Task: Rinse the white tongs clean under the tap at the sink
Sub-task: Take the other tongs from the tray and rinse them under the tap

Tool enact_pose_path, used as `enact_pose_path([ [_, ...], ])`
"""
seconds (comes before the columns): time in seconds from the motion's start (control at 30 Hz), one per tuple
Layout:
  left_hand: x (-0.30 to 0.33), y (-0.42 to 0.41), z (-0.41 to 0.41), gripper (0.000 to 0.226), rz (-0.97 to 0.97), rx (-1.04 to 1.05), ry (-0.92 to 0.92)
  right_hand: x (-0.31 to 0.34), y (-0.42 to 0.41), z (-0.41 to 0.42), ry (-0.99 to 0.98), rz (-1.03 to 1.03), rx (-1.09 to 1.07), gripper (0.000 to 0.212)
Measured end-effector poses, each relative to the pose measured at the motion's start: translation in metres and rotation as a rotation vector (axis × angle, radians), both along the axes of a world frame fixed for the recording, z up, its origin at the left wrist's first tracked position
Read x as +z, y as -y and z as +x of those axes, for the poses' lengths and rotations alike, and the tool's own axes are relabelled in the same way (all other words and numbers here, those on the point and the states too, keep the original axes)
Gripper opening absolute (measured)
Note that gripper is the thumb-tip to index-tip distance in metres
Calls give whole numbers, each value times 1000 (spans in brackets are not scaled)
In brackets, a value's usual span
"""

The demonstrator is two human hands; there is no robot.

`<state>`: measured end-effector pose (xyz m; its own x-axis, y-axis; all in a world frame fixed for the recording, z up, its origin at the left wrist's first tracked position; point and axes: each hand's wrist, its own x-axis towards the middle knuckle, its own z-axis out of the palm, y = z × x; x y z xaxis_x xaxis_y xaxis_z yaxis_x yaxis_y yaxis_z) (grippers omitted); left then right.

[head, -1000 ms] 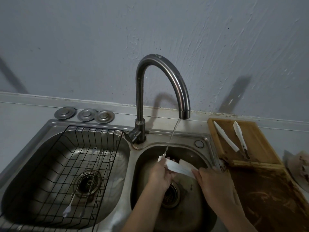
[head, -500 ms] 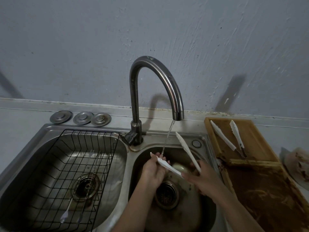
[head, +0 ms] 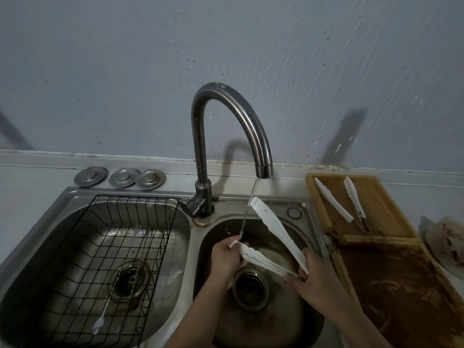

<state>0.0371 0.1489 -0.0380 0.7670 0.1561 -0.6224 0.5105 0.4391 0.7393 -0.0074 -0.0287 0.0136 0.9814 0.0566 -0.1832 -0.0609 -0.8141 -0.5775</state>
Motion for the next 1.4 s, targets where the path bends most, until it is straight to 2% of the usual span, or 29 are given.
enact_pose_path([
  [0.07,5,2,0,19,56,-21,-9,3,2,-1,4,6,-14,34],
  [0.17,11,4,4,18,-86,-30,-27,4,7,0,24,-39,-20,29],
  [0.2,14,6,5,22,-163,-21,-16,3,8,1,36,-56,-26,29],
  [0.27,20,13,6,44,-268,7,31,2,9,2,67,-87,-30,26],
  [0.33,28,22,4,60,-265,60,68,2,6,3,100,-90,-21,25],
  [0.43,30,29,5,67,-243,145,86,-1,-2,3,113,-53,-2,28],
  [0.5,28,25,9,59,-229,139,83,-5,-9,5,119,-24,10,27],
  [0.6,30,12,13,36,-394,198,59,-12,-19,8,111,-16,36,22],
  [0.7,35,-2,14,52,-493,178,113,-17,-28,9,89,-9,64,21],
  [0.9,28,-9,7,43,-428,102,187,-23,-39,6,65,-108,147,22],
  [1.03,27,-2,6,16,-310,122,240,-28,-36,9,39,-119,156,33],
  [1.2,34,-1,7,15,-318,107,288,-33,-30,11,11,-108,148,35],
  [1.3,36,-3,10,16,-345,136,290,-29,-28,13,20,-10,151,33],
  [1.4,30,-10,16,17,-401,273,171,-14,-24,13,9,203,132,25],
])
